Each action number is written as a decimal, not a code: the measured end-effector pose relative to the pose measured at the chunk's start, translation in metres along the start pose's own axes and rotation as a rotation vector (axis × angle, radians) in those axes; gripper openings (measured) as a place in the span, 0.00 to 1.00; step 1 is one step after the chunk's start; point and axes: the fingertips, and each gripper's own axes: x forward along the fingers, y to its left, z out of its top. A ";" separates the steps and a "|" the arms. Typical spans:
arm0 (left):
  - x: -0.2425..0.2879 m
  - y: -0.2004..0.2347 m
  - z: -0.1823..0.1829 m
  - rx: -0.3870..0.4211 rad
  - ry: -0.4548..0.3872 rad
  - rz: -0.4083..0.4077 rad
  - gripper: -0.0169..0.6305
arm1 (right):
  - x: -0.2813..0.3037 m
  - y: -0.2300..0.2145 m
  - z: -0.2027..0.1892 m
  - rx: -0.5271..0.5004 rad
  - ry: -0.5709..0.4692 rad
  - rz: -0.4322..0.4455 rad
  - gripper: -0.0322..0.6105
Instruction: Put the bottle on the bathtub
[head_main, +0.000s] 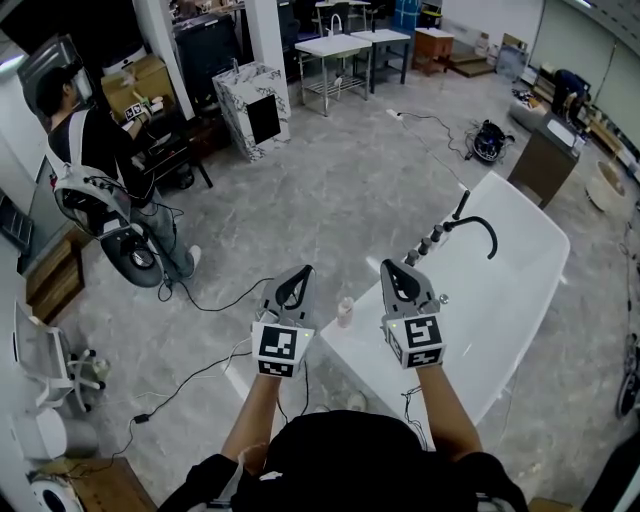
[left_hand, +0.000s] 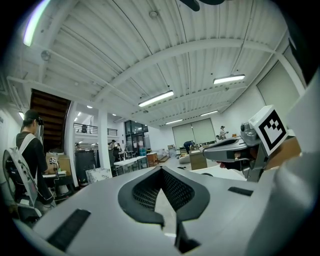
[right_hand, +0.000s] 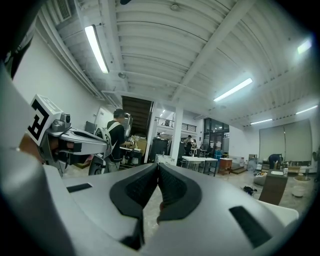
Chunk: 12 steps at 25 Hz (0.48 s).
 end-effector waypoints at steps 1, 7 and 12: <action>0.000 0.002 0.000 -0.001 0.001 0.004 0.05 | 0.000 -0.001 0.000 0.000 0.001 -0.002 0.08; -0.005 0.009 0.001 -0.004 0.004 0.026 0.05 | -0.001 -0.002 0.004 -0.001 0.000 -0.006 0.08; -0.012 0.011 0.003 -0.006 0.002 0.035 0.05 | -0.005 0.003 0.003 -0.011 0.008 -0.008 0.08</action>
